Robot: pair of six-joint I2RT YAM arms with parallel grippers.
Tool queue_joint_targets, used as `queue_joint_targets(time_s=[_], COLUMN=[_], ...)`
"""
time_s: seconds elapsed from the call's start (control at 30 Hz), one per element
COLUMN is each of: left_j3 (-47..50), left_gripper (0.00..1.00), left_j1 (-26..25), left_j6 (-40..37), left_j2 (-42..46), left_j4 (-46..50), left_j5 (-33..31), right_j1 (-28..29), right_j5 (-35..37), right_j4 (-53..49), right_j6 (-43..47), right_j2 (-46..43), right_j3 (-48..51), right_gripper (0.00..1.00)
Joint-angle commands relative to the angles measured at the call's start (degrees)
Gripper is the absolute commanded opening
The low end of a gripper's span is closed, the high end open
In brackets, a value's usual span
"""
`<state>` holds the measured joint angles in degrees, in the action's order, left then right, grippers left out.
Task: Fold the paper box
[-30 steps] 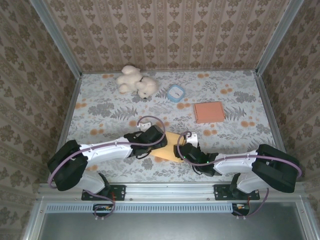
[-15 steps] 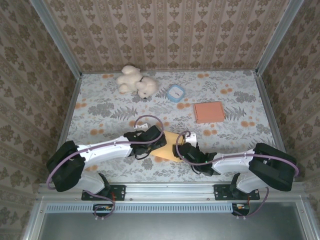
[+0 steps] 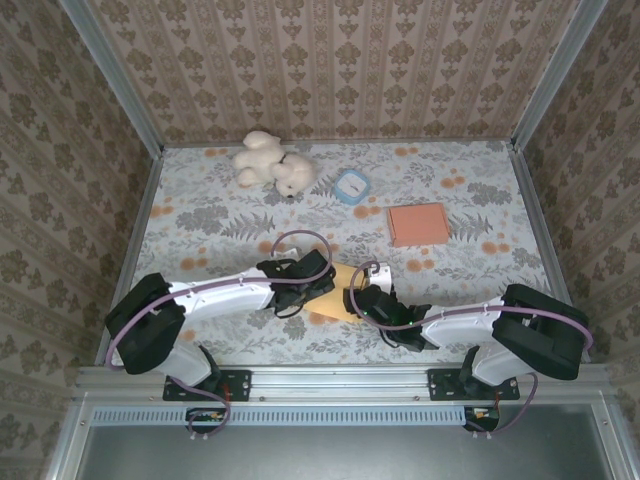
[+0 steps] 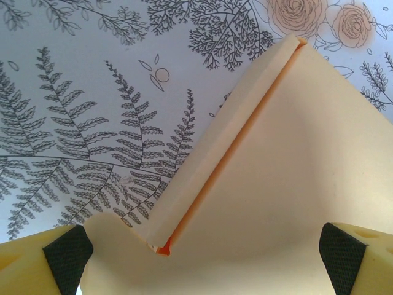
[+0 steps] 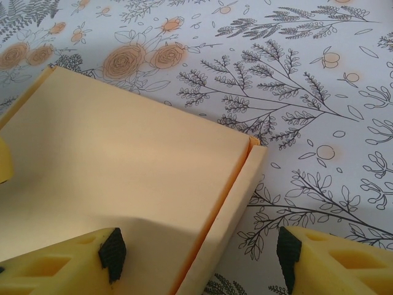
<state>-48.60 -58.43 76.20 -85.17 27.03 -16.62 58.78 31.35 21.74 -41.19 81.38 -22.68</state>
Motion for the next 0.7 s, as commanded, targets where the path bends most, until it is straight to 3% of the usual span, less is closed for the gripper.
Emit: queue_joint_targets(time_s=[0.0,0.17,0.4,0.67], left_j3=[-1.99,-1.84,-1.75,-1.14], left_gripper=[1.00,1.00,1.00,0.99], left_j1=[-0.43,-0.98,-0.82,-0.94], left_j6=[3.05,4.21,4.24,5.03], left_j2=[0.49,0.31,0.33,0.35], left_j4=[4.34,3.51,4.55,1.67], left_j5=[0.88,2.80,0.83,4.60], right_j1=[0.45,0.48,0.63,0.72], right_j5=[-0.80,-1.12,-1.38,-1.21], right_j4=[-3.42,-2.76,-2.40,-2.17], right_j6=[-0.25,-0.47,-0.65,-0.91], right_j2=[1.67,2.83,3.28,3.51], right_j3=[0.46,0.19,0.26,0.09], right_gripper=[0.70,0.70,0.70,0.70])
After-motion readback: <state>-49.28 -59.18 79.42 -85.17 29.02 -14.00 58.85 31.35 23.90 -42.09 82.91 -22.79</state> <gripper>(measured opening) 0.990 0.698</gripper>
